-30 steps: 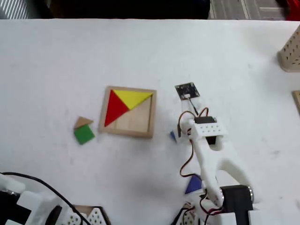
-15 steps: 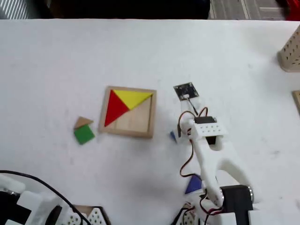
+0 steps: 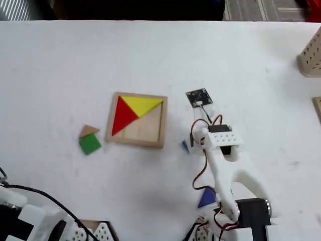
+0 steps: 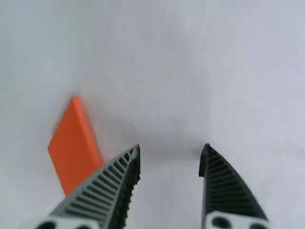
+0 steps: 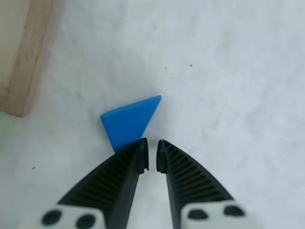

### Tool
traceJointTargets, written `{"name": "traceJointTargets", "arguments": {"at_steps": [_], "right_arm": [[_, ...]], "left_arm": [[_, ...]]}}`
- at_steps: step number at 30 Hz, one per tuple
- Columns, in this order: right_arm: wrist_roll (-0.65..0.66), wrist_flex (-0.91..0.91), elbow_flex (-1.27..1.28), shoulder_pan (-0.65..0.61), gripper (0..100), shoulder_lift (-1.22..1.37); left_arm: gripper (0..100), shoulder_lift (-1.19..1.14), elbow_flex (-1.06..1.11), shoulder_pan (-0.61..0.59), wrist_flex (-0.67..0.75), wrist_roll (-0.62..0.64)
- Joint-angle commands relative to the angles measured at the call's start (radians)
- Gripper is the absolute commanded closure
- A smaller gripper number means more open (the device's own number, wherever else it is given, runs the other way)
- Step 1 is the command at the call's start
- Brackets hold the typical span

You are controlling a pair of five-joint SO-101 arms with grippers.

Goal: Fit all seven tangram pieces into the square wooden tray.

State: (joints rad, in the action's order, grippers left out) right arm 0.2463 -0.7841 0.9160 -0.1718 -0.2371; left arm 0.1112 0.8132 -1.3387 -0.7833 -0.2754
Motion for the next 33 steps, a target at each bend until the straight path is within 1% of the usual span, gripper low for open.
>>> {"name": "traceJointTargets", "arguments": {"at_steps": [1,9,12,15,18,21,26,30,33], "right_arm": [[0.009,0.010,-0.028,-0.001,95.0,-0.005],[0.014,0.007,-0.029,-0.001,95.0,-0.005],[0.017,0.010,-0.035,-0.001,95.0,-0.016],[0.086,-0.005,-0.074,0.001,95.0,-0.016],[0.160,-0.081,-0.137,-0.001,95.0,-0.015],[0.163,-0.131,-0.170,-0.059,95.0,-0.007],[0.163,-0.139,-0.163,-0.185,95.0,-0.005],[0.163,-0.113,-0.124,-0.252,95.0,-0.005],[0.163,-0.041,-0.066,-0.265,95.0,-0.005]], "left_arm": [[77,0.044,0.017,-0.002,0.048,0.044],[77,0.045,0.012,-0.002,0.038,0.054],[77,0.045,-0.020,-0.002,-0.003,0.054],[77,0.045,-0.107,-0.004,-0.077,0.054],[77,0.045,-0.176,-0.004,-0.150,0.054],[77,0.039,-0.195,-0.004,-0.167,0.049],[76,0.045,-0.207,-0.002,-0.166,0.054],[77,0.039,-0.252,-0.004,-0.172,0.054],[77,0.039,-0.302,-0.005,-0.172,0.049]]}}
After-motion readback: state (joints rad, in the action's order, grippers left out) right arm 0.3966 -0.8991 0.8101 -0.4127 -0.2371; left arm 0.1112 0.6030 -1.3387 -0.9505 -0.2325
